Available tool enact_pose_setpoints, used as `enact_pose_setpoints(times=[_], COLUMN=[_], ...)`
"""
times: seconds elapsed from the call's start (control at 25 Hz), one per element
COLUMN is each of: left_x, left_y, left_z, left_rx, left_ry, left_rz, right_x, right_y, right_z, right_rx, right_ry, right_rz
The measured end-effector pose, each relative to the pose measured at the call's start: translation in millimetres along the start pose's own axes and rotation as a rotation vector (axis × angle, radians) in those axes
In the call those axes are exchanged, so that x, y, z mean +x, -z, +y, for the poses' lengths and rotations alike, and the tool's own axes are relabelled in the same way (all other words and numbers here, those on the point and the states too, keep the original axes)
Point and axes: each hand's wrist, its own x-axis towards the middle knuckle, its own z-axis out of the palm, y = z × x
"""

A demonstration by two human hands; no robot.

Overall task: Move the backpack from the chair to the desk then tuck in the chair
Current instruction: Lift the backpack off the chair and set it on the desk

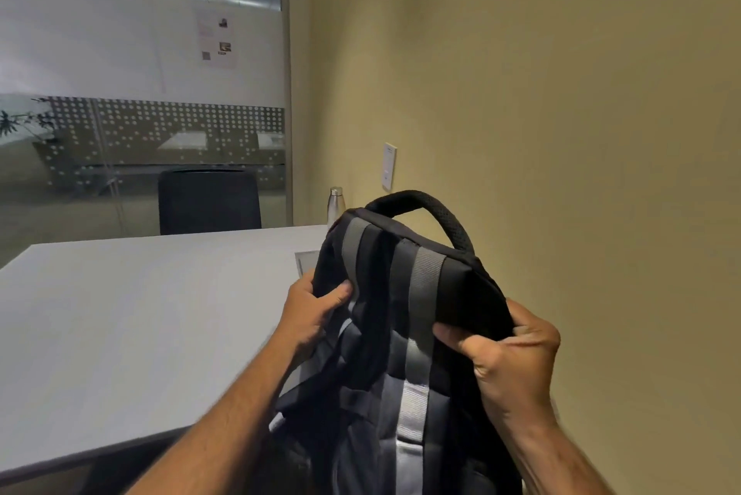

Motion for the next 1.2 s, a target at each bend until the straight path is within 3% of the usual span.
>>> enact_pose_setpoints(times=[0.48,0.68,1.2], left_x=[228.6,311.5,501.2], left_y=[8.2,31.3,58.9], left_z=[61.2,34.7,-64.0], left_rx=[0.15,0.19,0.299], left_ry=[-0.149,-0.123,0.067], left_rz=[0.129,0.151,-0.029], right_x=[198.1,248.4,326.7], right_y=[-107.3,-158.1,-253.8], right_z=[82.6,145.5,294.1], right_rx=[0.142,0.055,-0.209], right_ry=[0.079,0.075,0.029], right_rz=[-0.066,-0.08,-0.043])
